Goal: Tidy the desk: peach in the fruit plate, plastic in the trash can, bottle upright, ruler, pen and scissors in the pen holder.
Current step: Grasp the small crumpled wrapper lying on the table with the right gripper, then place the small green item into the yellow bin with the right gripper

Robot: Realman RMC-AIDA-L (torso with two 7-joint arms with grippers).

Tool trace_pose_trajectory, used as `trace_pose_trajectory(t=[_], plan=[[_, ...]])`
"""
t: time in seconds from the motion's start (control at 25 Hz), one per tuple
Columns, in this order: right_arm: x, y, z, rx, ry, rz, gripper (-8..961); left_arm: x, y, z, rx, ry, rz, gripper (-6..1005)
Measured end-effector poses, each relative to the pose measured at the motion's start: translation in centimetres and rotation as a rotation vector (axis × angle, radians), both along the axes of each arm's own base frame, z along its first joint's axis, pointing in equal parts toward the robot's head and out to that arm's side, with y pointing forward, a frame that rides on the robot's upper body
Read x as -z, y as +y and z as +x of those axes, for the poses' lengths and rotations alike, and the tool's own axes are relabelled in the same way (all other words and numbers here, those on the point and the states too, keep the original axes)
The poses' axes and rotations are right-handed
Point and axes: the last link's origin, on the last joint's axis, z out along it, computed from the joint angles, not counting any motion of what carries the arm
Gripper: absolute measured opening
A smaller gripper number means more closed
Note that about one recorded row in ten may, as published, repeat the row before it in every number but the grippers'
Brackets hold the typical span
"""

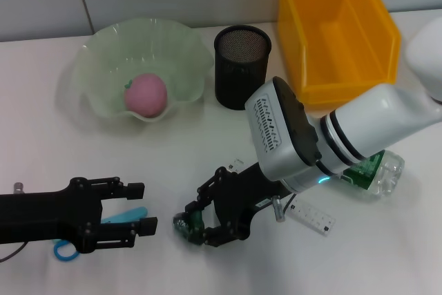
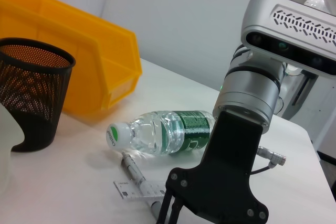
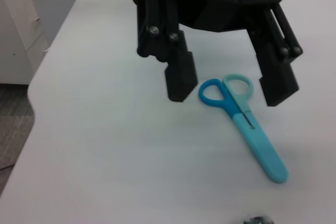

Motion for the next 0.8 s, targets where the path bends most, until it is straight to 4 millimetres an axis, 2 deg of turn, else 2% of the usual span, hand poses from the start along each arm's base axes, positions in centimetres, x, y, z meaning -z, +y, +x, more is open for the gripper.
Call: trace_pose_trajectory(t=[0.6, 0.72, 0.8], plan=[[-0.3, -0.2, -0.1, 0.001, 0.03, 0.016, 220, 0.0, -0.1, 0.0, 0.005, -0.004, 0.009, 721], [-1.4, -0.2, -0.1, 0.013, 0.065, 0.045, 125, -0.1, 0.0, -0.1, 0.003, -0.008, 0.016, 720], [-1.7, -0.2, 0.0, 0.02, 0.078, 0.052, 110, -0.2, 0.0, -0.1, 0.002, -0.009, 0.018, 720]])
